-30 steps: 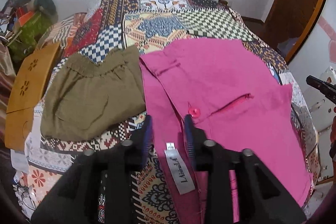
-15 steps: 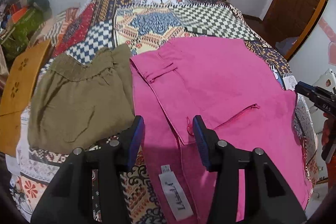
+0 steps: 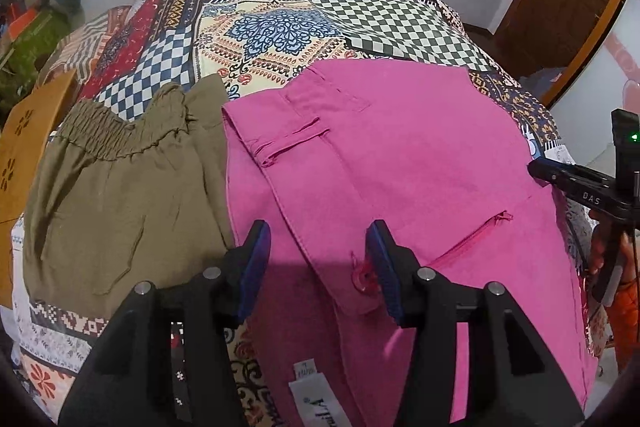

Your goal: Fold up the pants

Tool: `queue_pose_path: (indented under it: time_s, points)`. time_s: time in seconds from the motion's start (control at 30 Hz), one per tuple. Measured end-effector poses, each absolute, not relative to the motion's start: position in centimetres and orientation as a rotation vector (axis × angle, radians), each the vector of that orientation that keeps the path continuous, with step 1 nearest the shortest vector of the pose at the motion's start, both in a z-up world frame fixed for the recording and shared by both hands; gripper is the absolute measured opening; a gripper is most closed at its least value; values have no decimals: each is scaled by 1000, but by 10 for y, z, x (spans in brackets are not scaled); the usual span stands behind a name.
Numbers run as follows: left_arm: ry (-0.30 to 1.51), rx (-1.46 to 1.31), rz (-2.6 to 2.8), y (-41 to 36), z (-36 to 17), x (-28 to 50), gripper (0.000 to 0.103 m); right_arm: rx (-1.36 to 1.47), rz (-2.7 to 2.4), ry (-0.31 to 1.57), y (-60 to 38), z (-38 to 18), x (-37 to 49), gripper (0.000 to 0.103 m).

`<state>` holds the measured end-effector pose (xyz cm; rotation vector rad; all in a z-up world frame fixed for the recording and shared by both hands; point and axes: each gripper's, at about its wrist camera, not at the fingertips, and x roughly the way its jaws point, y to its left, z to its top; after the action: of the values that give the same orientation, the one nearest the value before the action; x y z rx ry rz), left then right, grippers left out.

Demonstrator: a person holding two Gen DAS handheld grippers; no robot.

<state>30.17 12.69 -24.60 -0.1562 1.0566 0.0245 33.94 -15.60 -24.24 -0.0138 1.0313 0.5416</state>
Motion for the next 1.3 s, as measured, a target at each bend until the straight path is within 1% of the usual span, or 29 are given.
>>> queue_pose_path:
  time_s: [0.13, 0.17, 0.27, 0.3, 0.33, 0.37, 0.4, 0.43, 0.47, 0.5, 0.53, 0.57, 0.67, 0.7, 0.77, 0.87, 0.93, 1.0, 1.07, 1.13, 1.2, 1.3]
  points:
    - [1056, -193, 9, 128, -250, 307, 50, -22, 523, 1017, -155, -240, 341, 29]
    - [1058, -191, 10, 128, -251, 308, 50, -19, 519, 1013, -155, -240, 340, 31]
    - [1056, -157, 21, 122, -252, 309, 50, -12, 535, 1013, -150, -243, 341, 47]
    - [1054, -144, 25, 120, -251, 308, 48, -23, 539, 1009, -146, -243, 339, 50]
    - [1052, -136, 26, 119, -251, 308, 46, -41, 541, 1008, -142, -243, 338, 50]
    - [1049, -126, 31, 118, -250, 307, 42, -71, 544, 1004, -137, -244, 335, 50]
    - [1043, -110, 40, 117, -248, 307, 33, -83, 552, 1002, -134, -244, 335, 49]
    - [1036, -90, 46, 116, -247, 306, 28, -93, 561, 998, -131, -244, 334, 47]
    - [1026, -55, 58, 115, -246, 304, 20, -100, 563, 992, -130, -244, 332, 44]
    - [1020, -45, 64, 115, -245, 304, 16, -104, 565, 990, -129, -244, 332, 35]
    - [1016, -41, 65, 116, -245, 303, 15, -104, 568, 986, -129, -244, 331, 29]
    - [1013, -42, 67, 117, -244, 302, 13, -104, 564, 982, -129, -244, 332, 19]
    - [1007, -59, 72, 122, -245, 302, 10, -82, 550, 961, -133, -243, 333, 9]
    - [1005, -70, 81, 125, -245, 303, 9, -60, 539, 948, -135, -242, 334, 8]
    - [1003, -89, 89, 129, -246, 304, 8, -42, 531, 937, -139, -241, 335, 6]
    - [1003, -59, 126, 128, -248, 305, 7, -68, 508, 923, -140, -239, 334, 3]
    - [1006, -32, 137, 127, -252, 305, 7, -92, 472, 924, -142, -240, 337, 3]
    - [1013, -46, 125, 128, -254, 305, 7, -52, 492, 975, -145, -245, 342, 3]
    - [1019, -32, 106, 126, -252, 304, 7, -32, 497, 981, -147, -244, 341, 5]
    - [1031, -36, 83, 125, -249, 302, 8, -20, 505, 997, -147, -240, 342, 5]
    - [1043, -51, 62, 127, -244, 299, 13, 1, 518, 1008, -148, -235, 341, 6]
    - [1020, -68, 75, 138, -230, 294, 15, 11, 542, 1005, -150, -225, 339, 7]
